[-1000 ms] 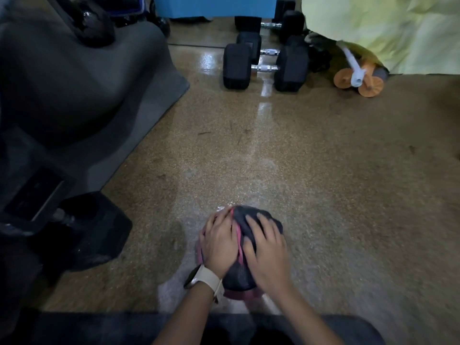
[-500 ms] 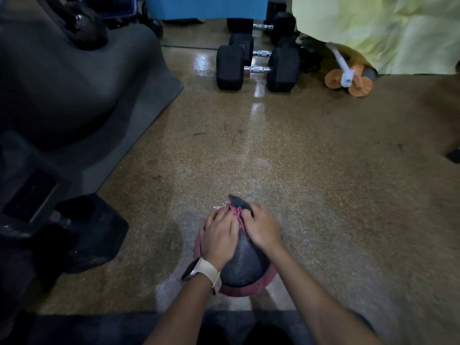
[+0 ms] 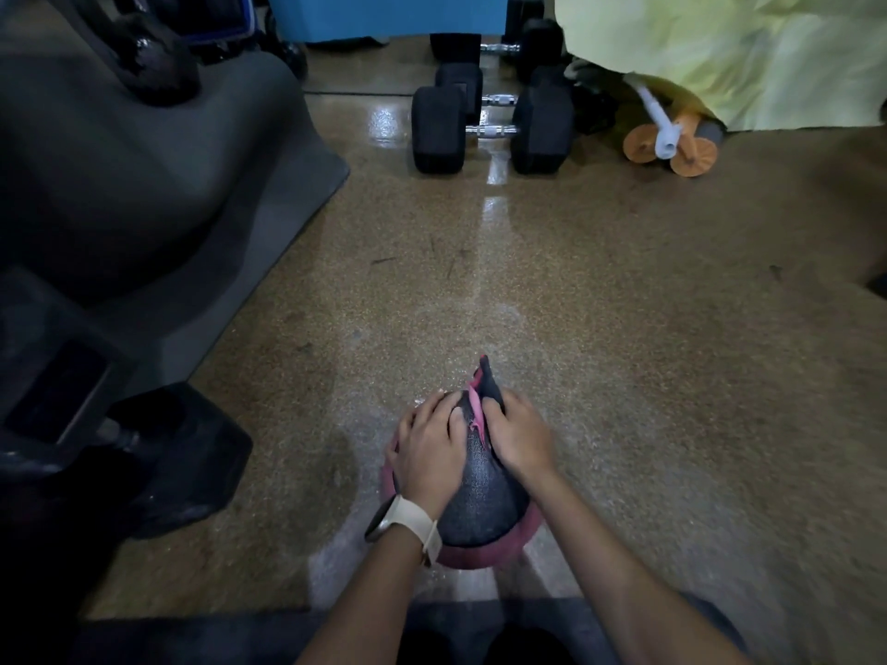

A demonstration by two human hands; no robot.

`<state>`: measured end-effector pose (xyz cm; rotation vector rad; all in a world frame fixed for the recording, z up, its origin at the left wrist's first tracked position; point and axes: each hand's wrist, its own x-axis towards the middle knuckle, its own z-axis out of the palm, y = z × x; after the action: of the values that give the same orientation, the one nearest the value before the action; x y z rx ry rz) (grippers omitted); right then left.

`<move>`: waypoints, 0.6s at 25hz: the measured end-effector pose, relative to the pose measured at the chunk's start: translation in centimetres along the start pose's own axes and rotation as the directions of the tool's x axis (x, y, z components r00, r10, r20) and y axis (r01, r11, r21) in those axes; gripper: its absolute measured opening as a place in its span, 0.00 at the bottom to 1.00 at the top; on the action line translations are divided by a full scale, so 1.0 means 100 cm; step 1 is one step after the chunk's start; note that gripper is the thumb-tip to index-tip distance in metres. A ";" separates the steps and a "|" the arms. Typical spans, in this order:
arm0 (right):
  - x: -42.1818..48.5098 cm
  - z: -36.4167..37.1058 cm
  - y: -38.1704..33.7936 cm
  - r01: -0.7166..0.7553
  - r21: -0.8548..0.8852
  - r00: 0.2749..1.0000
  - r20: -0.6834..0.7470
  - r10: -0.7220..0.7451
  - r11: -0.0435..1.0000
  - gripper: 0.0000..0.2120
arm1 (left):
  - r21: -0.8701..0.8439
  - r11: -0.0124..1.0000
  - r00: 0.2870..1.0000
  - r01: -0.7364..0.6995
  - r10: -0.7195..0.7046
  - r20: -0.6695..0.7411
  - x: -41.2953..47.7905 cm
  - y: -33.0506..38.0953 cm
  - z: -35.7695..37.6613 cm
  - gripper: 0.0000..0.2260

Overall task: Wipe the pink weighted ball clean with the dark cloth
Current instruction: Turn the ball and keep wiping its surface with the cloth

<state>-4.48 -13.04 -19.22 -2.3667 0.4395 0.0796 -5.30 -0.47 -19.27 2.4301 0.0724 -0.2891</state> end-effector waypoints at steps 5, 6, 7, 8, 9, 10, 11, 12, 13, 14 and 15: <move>-0.104 0.027 -0.001 0.221 -0.073 0.972 -0.069 -0.226 0.972 0.25 | -0.191 0.981 0.998 0.022 -0.033 -0.053 0.016 -0.014 -0.001 0.26; -0.108 0.027 0.006 0.245 -0.077 0.968 -0.032 -0.248 0.967 0.26 | -0.222 0.975 0.998 0.020 -0.033 -0.057 0.019 -0.017 -0.002 0.27; -0.096 0.024 0.010 0.235 -0.051 0.971 -0.032 -0.237 0.971 0.26 | -0.235 0.971 0.997 0.035 -0.050 -0.058 0.018 -0.016 -0.002 0.25; -0.075 0.020 0.012 0.195 -0.016 0.979 -0.060 -0.196 0.981 0.26 | -0.219 0.974 0.995 0.054 -0.070 -0.067 0.014 -0.015 0.001 0.23; -0.048 0.015 0.015 0.141 0.031 0.987 -0.079 -0.138 0.990 0.26 | -0.181 0.981 0.992 0.070 -0.087 -0.086 0.004 -0.013 0.002 0.23; -0.022 0.004 0.012 0.066 0.088 0.996 -0.071 -0.060 0.994 0.24 | -0.146 0.986 0.991 0.081 -0.096 -0.098 -0.007 -0.010 0.004 0.27; -0.003 -0.004 0.010 0.017 0.117 0.999 -0.039 -0.013 0.993 0.22 | -0.121 0.990 0.991 0.066 -0.079 -0.104 -0.016 -0.008 0.007 0.33; 0.003 -0.004 0.008 -0.002 0.091 1.000 -0.030 0.005 0.996 0.21 | -0.085 0.996 0.995 0.029 -0.037 -0.092 -0.020 -0.010 0.012 0.38; -0.005 0.000 0.007 0.007 0.002 0.998 -0.059 -0.007 1.000 0.21 | -0.034 0.999 0.997 -0.026 0.023 -0.071 -0.018 -0.015 0.016 0.39; -0.026 0.008 0.005 0.061 -0.098 0.991 -0.111 -0.072 0.993 0.22 | 0.000 0.996 0.996 -0.084 0.084 -0.043 -0.011 -0.020 0.017 0.38; -0.054 0.014 0.003 0.122 -0.196 0.976 -0.153 -0.153 0.973 0.23 | -0.014 0.992 0.992 -0.127 0.127 -0.007 0.001 -0.024 0.017 0.35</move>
<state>-9.59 -10.74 -19.55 -2.5921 0.3578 -0.1504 -5.83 0.29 -22.03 2.4086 -0.0767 -0.2230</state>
